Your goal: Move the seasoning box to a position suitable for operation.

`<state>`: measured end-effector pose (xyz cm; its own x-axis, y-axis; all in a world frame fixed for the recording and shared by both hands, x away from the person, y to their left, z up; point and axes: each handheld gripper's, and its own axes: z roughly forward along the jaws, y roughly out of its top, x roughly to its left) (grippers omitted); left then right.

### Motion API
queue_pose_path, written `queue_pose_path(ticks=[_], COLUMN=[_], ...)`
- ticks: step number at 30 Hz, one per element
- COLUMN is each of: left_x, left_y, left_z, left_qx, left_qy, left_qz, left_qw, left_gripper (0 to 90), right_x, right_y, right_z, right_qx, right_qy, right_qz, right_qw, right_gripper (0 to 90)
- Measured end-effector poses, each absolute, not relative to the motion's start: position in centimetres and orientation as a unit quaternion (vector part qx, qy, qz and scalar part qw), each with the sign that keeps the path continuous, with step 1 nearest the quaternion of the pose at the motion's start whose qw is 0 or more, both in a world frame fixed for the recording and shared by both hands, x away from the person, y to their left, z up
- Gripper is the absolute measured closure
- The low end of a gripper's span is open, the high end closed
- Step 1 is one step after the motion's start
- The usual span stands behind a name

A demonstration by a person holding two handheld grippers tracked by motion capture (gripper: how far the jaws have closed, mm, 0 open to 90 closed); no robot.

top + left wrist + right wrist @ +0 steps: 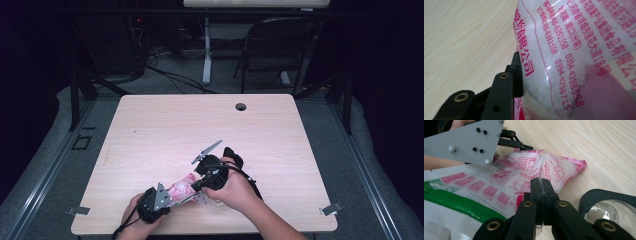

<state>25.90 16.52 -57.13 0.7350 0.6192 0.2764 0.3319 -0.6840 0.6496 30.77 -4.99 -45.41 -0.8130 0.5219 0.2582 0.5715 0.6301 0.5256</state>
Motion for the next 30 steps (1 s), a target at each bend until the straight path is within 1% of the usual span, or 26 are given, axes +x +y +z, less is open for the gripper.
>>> queue_pose_path(ticks=[9,12,23,30], left_x=[25.7,25.7,26.0,26.3], left_y=[16.4,16.3,16.1,16.0], left_z=[-55.7,-55.2,-53.8,-52.9], left_qx=[0.88,0.878,0.878,0.876], left_qy=[0.264,0.256,0.229,0.218], left_qz=[0.274,0.291,0.335,0.351], left_qw=[0.285,0.279,0.256,0.248], left_gripper=[66.7,66.8,67.0,67.0], right_x=[30.8,30.8,31.1,31.2], right_y=[-5.2,-5.4,-5.8,-5.9], right_z=[-44.3,-43.8,-42.6,-42.0], right_qx=[-0.304,-0.302,-0.296,-0.293], right_qy=[-0.897,-0.897,-0.9,-0.897], right_qz=[-0.32,-0.321,-0.32,-0.33], right_qw=[0.036,0.035,0.017,0.007], right_gripper=[90.0,90.0,90.0,90.0])
